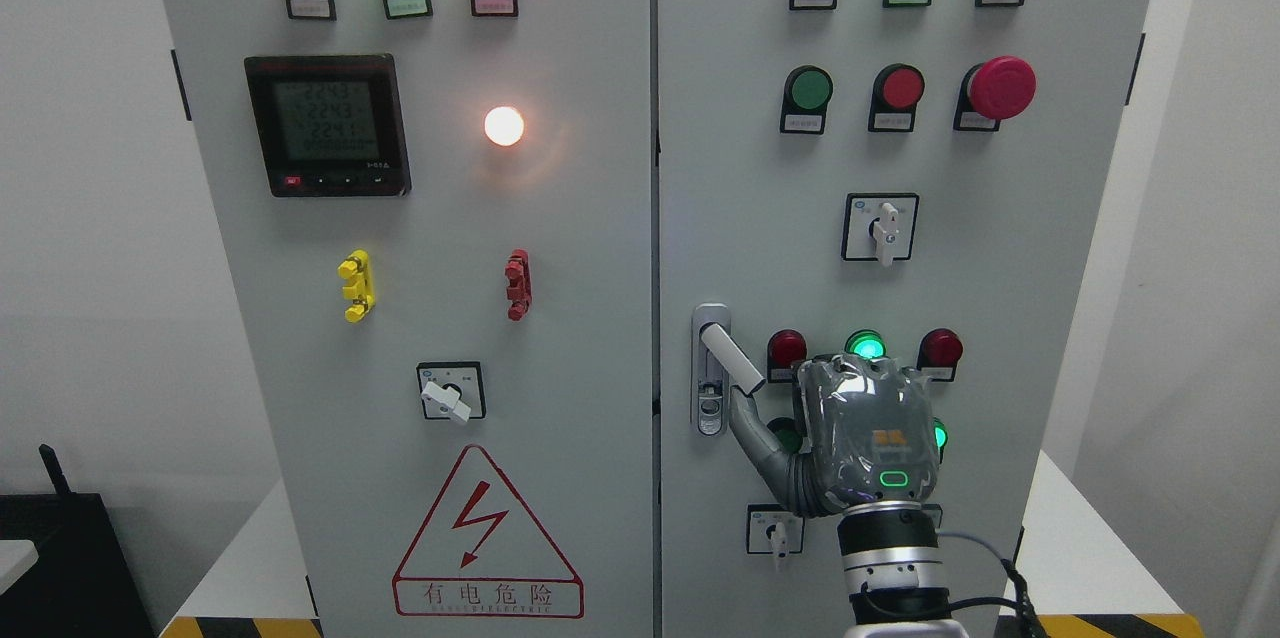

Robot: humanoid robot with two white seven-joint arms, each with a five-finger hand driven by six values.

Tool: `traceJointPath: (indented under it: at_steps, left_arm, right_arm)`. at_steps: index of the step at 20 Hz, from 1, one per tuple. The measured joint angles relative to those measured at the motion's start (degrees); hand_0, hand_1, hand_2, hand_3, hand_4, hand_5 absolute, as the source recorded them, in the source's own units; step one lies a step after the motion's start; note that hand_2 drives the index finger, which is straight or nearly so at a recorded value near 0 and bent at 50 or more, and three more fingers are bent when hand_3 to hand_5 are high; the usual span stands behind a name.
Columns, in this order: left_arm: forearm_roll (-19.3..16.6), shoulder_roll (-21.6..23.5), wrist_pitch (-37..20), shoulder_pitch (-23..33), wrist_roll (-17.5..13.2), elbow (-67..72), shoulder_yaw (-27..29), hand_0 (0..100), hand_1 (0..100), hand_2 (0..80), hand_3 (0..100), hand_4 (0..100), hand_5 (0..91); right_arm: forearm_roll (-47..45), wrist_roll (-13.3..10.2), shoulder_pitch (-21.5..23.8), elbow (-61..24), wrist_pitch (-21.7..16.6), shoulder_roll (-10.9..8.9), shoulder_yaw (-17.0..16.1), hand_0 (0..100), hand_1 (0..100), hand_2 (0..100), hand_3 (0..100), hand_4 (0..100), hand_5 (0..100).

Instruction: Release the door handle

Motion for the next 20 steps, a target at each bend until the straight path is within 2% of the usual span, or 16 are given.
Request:
traceJointPath:
  at_steps: [20]
  left_arm:
    - [0.00, 0.00, -0.01, 0.00, 0.00, 0.00, 0.00, 12, 39, 0.0, 0, 0, 0.0]
  right_arm:
    - [-0.02, 0.03, -0.26, -0.49, -0.06, -0.16, -0.99, 43, 15, 95, 100, 100, 96]
